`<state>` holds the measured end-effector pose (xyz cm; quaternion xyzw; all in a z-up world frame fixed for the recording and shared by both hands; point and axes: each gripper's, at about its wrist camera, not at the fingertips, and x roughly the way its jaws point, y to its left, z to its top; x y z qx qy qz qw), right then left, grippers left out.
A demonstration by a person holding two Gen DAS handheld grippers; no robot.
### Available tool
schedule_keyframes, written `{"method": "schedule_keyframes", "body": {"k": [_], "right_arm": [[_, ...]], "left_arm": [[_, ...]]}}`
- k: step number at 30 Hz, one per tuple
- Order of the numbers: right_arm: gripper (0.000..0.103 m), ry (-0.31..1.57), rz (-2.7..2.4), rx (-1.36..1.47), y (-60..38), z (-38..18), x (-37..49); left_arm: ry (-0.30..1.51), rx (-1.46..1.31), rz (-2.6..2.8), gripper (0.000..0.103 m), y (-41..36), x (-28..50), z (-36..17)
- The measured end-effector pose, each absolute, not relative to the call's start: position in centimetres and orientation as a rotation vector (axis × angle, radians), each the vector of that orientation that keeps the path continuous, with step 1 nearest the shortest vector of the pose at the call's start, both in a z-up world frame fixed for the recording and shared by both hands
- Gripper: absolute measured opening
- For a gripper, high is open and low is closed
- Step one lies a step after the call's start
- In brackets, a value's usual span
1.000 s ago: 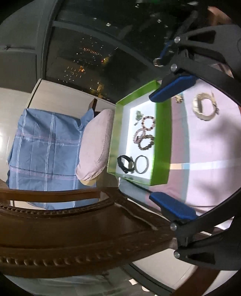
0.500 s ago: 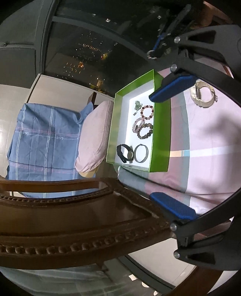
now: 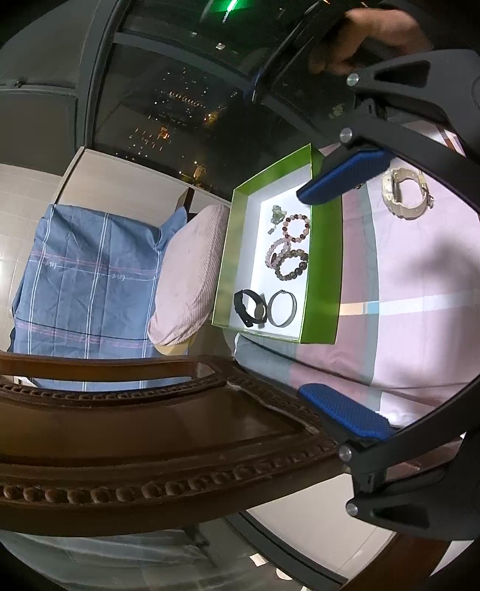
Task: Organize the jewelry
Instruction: 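Carry the gold flower charm into the green box and open the right tool, then lower the right tool onto the white watch and close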
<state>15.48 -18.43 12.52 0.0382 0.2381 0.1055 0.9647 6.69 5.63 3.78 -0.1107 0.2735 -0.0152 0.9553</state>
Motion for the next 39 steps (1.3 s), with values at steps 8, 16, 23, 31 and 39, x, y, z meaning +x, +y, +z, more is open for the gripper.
{"method": "schedule_keyframes", "body": {"k": [8, 16, 23, 31, 39], "right_arm": [[0.066, 0.491, 0.209, 0.164, -23.0, 10.6, 8.0], [0.066, 0.506, 0.240, 0.129, -23.1, 10.1, 7.8], [0.066, 0.533, 0.270, 0.119, -22.3, 9.9, 7.8], [0.066, 0.699, 0.324, 0.037, -18.3, 6.6, 8.2], [0.066, 0.857, 0.370, -0.067, -11.5, 1.4, 8.0]], "left_arm": [[0.593, -0.147, -0.075, 0.096, 3.3, 6.4, 2.8], [0.649, -0.049, -0.141, 0.096, -0.5, 6.2, 0.9], [0.692, -0.002, -0.161, 0.096, -2.3, 6.4, -0.7], [0.661, -0.061, -0.094, 0.096, -0.2, 6.7, 0.3], [0.626, -0.108, -0.038, 0.096, 2.3, 6.9, 1.5]]}}
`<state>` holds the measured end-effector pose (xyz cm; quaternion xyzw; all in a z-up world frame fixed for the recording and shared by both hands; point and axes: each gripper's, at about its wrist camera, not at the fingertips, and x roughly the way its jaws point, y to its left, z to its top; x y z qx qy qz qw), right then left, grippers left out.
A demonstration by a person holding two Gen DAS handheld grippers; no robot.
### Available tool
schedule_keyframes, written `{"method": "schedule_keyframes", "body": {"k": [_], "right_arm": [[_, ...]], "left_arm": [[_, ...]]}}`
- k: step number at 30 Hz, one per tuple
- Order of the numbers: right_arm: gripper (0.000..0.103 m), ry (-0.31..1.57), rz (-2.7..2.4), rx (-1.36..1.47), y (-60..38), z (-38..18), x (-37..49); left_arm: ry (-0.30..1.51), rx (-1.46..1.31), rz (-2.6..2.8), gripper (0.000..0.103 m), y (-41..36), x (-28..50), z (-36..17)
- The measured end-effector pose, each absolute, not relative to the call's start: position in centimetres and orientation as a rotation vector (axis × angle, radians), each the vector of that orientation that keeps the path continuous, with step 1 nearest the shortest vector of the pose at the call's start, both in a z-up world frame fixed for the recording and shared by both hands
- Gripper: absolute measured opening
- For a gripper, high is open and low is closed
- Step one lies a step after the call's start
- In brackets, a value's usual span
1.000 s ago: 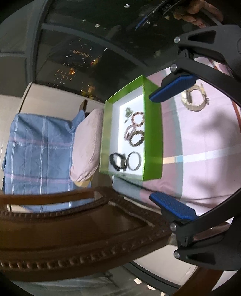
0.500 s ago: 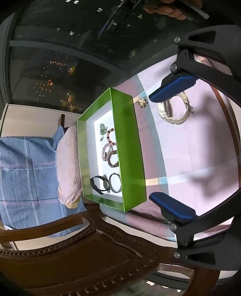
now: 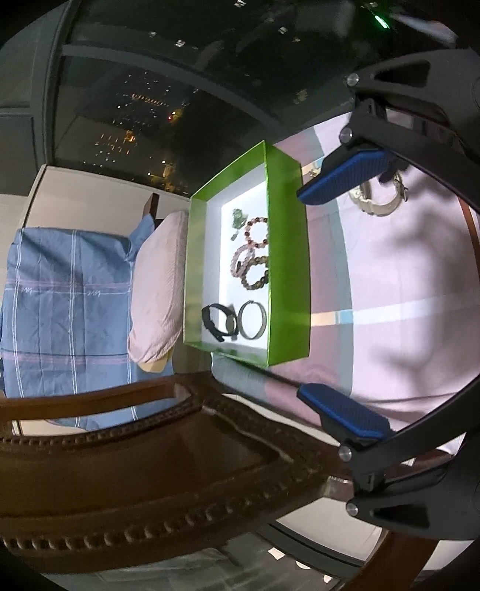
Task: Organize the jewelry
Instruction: 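Lower the right tool onto the white watch and close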
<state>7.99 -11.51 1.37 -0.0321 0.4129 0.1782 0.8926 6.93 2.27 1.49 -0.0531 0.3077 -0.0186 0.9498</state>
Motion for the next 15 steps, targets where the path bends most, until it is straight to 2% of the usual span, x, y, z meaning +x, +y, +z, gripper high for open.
{"method": "schedule_keyframes", "body": {"k": [12, 15], "right_arm": [[0.067, 0.932, 0.299, -0.042, -9.8, -1.9, 10.1], [0.062, 0.927, 0.309, -0.042, -9.8, -1.7, 10.1]], "left_arm": [[0.625, -0.140, -0.029, 0.096, 3.9, 6.6, 1.8], [0.629, -0.135, -0.030, 0.096, 3.8, 6.7, 1.7]]}}
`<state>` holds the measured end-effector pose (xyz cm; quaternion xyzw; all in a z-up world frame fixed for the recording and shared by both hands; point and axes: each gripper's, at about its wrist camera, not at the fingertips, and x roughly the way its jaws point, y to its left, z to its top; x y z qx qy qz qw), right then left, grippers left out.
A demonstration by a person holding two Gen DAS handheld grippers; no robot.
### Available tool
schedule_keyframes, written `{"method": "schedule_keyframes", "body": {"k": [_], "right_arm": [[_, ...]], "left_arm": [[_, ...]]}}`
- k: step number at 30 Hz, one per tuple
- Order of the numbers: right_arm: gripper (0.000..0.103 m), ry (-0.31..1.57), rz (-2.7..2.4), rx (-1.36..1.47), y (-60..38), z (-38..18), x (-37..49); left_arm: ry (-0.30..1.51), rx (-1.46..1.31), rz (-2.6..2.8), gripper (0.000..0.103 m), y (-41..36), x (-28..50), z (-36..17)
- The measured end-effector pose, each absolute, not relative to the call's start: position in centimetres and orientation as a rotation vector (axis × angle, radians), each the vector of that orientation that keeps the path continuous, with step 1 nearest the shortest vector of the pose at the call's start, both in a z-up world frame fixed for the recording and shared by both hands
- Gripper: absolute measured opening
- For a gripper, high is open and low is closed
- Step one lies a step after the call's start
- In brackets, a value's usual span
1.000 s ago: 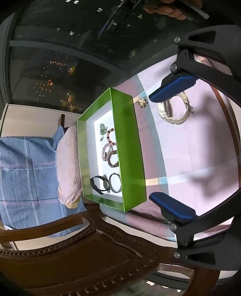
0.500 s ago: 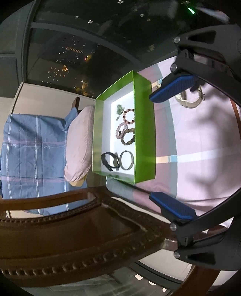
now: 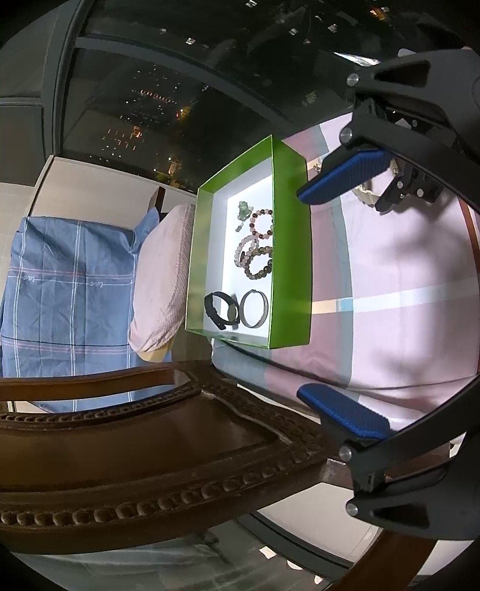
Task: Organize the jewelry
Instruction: 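Lower the right tool onto the white watch and close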
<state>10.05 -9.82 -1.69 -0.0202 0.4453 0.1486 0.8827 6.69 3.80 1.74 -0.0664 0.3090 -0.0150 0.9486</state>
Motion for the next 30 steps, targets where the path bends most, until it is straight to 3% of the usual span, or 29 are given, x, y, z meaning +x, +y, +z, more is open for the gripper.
{"method": "schedule_keyframes", "body": {"k": [15, 20, 26, 30], "right_arm": [[0.061, 0.789, 0.334, 0.084, -15.5, 4.6, 8.8], [0.061, 0.673, 0.235, 0.157, -21.3, 7.9, 9.3], [0.061, 0.671, 0.149, 0.277, -25.7, 7.9, 11.0], [0.061, 0.698, 0.158, 0.290, -26.1, 7.3, 11.4]], "left_arm": [[0.688, -0.077, -0.032, 0.096, 1.1, 7.7, -0.6], [0.720, -0.007, -0.080, 0.096, -2.7, 8.3, -2.5], [0.783, 0.048, -0.121, 0.096, -8.2, 10.6, -5.5], [0.802, 0.033, -0.140, 0.087, -11.4, 12.4, -6.6]]}}
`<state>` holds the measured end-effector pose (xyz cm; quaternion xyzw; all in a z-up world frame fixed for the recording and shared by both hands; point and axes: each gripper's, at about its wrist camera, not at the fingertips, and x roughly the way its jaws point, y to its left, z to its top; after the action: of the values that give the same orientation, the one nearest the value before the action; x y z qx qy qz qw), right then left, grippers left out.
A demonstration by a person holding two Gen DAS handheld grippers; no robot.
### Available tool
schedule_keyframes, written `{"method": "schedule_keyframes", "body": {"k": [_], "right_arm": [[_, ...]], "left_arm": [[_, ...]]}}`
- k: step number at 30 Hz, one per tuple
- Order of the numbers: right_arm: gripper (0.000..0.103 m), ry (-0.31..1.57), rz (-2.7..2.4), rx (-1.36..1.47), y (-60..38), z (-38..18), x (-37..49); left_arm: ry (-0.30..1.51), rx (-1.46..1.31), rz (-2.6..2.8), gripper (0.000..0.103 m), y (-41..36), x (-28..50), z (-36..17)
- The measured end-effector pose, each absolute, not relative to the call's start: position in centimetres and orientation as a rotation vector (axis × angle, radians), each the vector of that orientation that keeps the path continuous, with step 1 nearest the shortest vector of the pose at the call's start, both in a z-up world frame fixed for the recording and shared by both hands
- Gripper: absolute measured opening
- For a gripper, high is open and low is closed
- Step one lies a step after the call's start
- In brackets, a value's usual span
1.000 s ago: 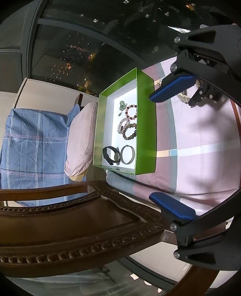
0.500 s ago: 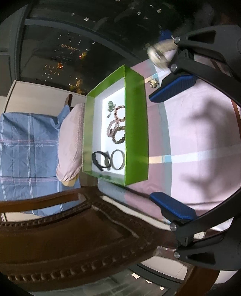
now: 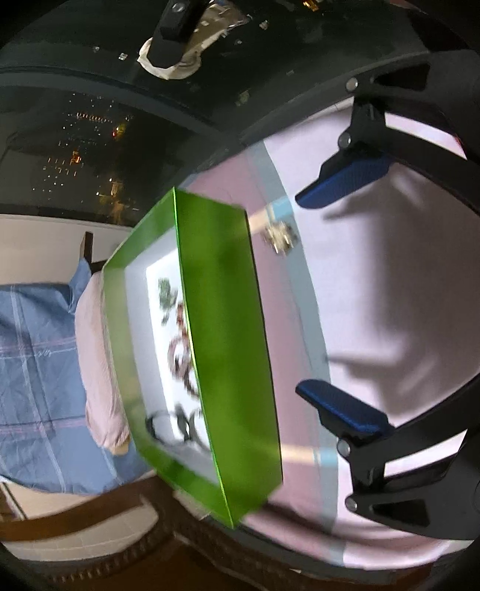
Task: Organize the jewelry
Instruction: 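Grasp the gold flower brooch with the left tool while the right tool holds the white watch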
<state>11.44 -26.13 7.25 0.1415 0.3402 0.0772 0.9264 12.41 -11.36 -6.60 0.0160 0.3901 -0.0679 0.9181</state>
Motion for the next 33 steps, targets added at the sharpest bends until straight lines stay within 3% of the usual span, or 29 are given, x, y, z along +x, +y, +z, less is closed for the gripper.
{"method": "schedule_keyframes", "body": {"k": [7, 10, 12, 19, 28, 33], "right_arm": [[0.061, 0.694, 0.181, 0.315, -26.3, 7.3, 11.3], [0.061, 0.701, 0.190, 0.314, -26.1, 7.1, 11.4], [0.061, 0.700, 0.194, 0.311, -26.1, 7.2, 11.4], [0.061, 0.705, 0.220, 0.290, -25.4, 7.3, 11.3], [0.061, 0.692, 0.269, 0.205, -22.3, 7.9, 9.8], [0.061, 0.692, 0.266, 0.162, -20.9, 7.7, 9.2]], "left_arm": [[0.845, 0.045, -0.142, 0.072, -15.0, 14.6, -7.7], [0.886, 0.020, -0.122, 0.050, -15.0, 15.8, -8.7], [0.870, 0.022, -0.124, 0.022, -14.7, 15.9, -8.9], [0.830, 0.035, -0.157, 0.021, -11.8, 13.8, -7.3], [0.653, -0.031, -0.065, 0.021, -1.5, 6.4, 1.8], [0.574, -0.030, 0.001, 0.021, 1.3, 4.8, 3.1]]}}
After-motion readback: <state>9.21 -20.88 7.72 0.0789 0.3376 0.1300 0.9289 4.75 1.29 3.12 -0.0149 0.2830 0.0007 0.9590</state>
